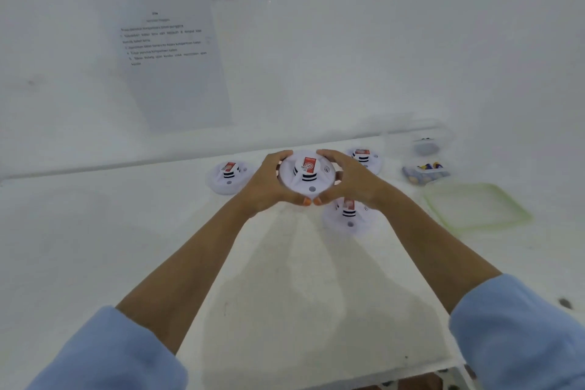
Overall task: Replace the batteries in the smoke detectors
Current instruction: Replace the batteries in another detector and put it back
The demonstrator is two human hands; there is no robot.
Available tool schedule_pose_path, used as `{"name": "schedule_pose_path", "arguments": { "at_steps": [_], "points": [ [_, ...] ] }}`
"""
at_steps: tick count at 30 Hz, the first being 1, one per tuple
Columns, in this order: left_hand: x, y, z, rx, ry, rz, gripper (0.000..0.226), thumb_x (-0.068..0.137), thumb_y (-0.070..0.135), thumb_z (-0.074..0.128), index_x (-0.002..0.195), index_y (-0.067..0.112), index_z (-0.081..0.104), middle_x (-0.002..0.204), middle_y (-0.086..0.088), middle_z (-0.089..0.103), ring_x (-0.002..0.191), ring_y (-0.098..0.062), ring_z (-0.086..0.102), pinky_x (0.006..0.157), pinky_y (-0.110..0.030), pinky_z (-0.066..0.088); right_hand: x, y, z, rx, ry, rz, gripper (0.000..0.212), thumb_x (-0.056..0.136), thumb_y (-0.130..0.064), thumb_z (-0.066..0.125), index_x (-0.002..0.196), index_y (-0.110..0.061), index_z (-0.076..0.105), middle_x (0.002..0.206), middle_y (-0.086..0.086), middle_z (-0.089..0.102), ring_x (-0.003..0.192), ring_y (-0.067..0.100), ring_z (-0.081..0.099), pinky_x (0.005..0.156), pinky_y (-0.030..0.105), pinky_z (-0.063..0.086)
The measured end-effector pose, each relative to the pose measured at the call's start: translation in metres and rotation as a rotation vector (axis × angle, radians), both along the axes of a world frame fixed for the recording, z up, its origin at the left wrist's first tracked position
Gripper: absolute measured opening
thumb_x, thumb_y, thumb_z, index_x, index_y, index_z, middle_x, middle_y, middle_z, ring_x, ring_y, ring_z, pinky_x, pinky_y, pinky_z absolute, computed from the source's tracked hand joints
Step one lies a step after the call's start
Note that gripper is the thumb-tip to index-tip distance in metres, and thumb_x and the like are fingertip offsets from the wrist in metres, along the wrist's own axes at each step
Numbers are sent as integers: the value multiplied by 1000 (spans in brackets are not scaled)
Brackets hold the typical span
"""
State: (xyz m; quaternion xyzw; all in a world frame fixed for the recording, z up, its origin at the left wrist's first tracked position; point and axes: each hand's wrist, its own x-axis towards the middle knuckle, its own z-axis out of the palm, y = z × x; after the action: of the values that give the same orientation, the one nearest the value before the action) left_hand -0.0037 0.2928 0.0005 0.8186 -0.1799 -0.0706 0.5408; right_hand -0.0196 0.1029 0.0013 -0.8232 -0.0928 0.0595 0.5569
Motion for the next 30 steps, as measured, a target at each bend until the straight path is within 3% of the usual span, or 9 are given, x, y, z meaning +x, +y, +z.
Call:
{"name": "schedule_pose_path", "arguments": {
  "at_steps": [4, 7, 11, 13, 15, 17, 20, 26, 30],
  "points": [
    [16, -54, 4, -9, -21, -21, 77, 55, -3, 85, 115, 24, 45, 112, 8, 53, 102, -5, 53, 73, -8, 47, 10, -54, 4, 4, -24, -53, 93, 54, 3, 84, 133, -20, 40, 124, -3, 51, 114, 18, 52, 91, 29, 48],
    [25, -101, 4, -22, -26, -34, 93, 54, 2, 87, 131, 18, 38, 127, 4, 45, 115, -12, 47, 75, -9, 45, 18, -99, 9, 0, -20, -54, 92, 55, 8, 83, 133, -16, 40, 122, -2, 52, 111, 19, 53, 87, 27, 48],
    [33, -161, 0, -64, -39, -32, 69, 58, -11, 80, 104, 25, 44, 99, 16, 48, 85, 11, 53, 62, 0, 44, 27, -157, 9, -19, -9, -40, 95, 55, 7, 83, 136, -17, 37, 130, 1, 51, 115, 20, 53, 91, 29, 49],
    [38, -185, -4, -64, -33, -23, 66, 58, -13, 80, 95, 28, 45, 97, 13, 50, 80, 16, 54, 63, -1, 44, 31, -180, 7, -31, 4, -20, 95, 56, 7, 82, 136, -18, 37, 131, 1, 50, 116, 21, 52, 92, 31, 49],
    [40, -201, -9, -47, -12, -9, 73, 55, -7, 84, 109, 24, 46, 109, 8, 50, 97, 5, 53, 72, -6, 44, 35, -199, 5, -46, 13, -5, 94, 57, 7, 82, 136, -19, 37, 127, -1, 50, 113, 20, 53, 92, 30, 49],
    [43, -215, -11, 13, -3, 4, 103, 46, 7, 91, 133, 15, 36, 130, 1, 41, 120, -11, 45, 89, -19, 42, 39, -213, 4, -43, 14, 10, 94, 57, 8, 81, 136, -18, 37, 124, 0, 51, 111, 18, 53, 93, 29, 48],
    [47, -232, -12, 114, -33, 7, 118, 49, 18, 92, 144, 15, 22, 144, -2, 29, 133, -17, 31, 105, -29, 34, 45, -230, 1, -32, 19, 27, 93, 57, 9, 81, 134, -19, 38, 123, 3, 53, 110, 19, 53, 93, 29, 47],
    [58, -259, -3, 297, -95, -74, 122, 60, 24, 87, 148, 27, 2, 134, -9, 29, 126, -22, 35, 99, -23, 32, 51, -252, -2, 29, 15, 53, 96, 61, 7, 79, 141, -16, 32, 130, 1, 50, 118, 18, 49, 79, 17, 53],
    [66, -268, 4, 317, -58, -129, 124, 58, 21, 88, 148, 32, 4, 121, -4, 28, 116, -19, 38, 99, -26, 37, 57, -264, 7, 285, 134, 68, 75, 79, 4, 64, 143, -17, 29, 121, -2, 55, 113, 18, 55, 94, 33, 49]
  ]
}}
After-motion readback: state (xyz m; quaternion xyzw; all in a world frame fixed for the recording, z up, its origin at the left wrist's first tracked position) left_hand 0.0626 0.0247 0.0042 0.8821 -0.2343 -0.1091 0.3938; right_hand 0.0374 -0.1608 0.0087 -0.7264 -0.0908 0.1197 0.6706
